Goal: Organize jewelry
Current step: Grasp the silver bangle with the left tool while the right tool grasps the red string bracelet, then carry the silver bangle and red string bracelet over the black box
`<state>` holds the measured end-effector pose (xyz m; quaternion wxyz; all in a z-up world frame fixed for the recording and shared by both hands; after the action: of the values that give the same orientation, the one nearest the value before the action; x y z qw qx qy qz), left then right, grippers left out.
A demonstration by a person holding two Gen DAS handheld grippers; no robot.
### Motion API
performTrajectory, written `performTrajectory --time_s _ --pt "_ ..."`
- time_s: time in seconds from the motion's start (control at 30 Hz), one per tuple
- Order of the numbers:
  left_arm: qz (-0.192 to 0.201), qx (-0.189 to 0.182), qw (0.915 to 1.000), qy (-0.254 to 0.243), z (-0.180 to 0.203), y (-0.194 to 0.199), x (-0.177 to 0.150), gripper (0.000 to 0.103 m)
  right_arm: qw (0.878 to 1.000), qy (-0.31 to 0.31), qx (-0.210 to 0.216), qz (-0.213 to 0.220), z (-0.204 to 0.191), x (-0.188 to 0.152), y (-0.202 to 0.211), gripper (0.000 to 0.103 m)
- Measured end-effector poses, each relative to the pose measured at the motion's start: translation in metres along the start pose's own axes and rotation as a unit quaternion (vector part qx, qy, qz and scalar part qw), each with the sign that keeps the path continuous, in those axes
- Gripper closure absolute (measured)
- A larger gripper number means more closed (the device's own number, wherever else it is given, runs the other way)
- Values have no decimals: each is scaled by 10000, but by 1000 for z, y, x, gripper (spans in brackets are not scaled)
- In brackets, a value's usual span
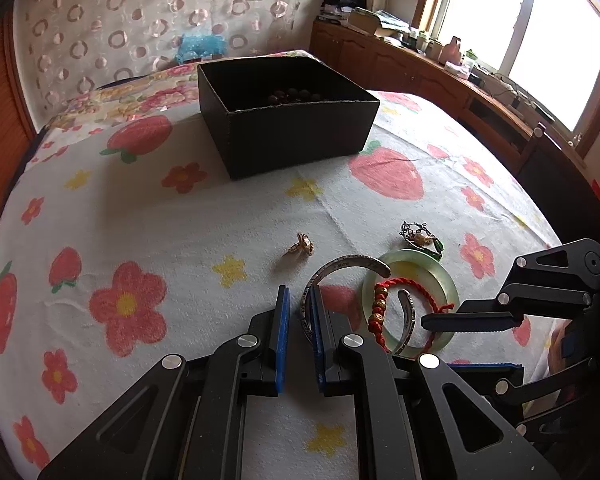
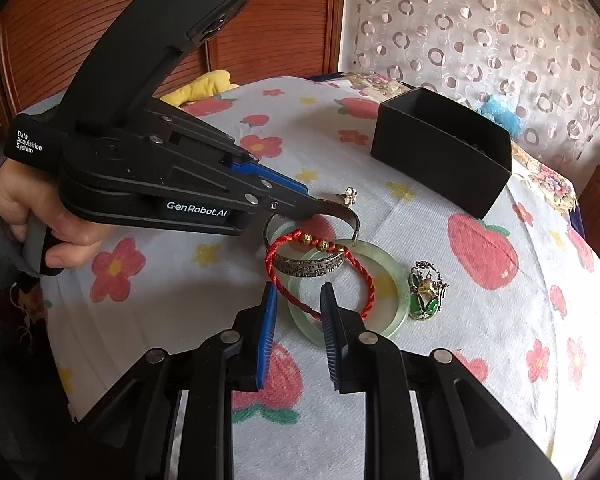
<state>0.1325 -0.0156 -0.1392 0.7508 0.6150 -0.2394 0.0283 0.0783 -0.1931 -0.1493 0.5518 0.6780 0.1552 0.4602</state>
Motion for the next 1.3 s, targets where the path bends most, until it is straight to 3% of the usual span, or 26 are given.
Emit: performTrajectory --time_s 0.17,0.63,1.3 --pt "11 36 10000 -17 0 0 1 94 10000 -33 63 66 2 1 2 99" --pt "94 214 9997 -20 0 0 2 99 9985 -380 64 390 30 2 26 100" --pt "819 324 9956 312 -13 39 14 99 9949 -544 -64 845 51 26 54 100"
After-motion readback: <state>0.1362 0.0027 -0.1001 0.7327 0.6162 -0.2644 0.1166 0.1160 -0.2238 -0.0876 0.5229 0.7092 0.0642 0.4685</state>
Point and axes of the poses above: each gripper's, at about its wrist camera, not at the fingertips, and y roughly against the way its jaws point, z to its right, x to its top, the point moved 3 cm from there along -y, roughly the way its jaws point, and after that the axes turned 13 degrees about -z, right-handed, at the moved point
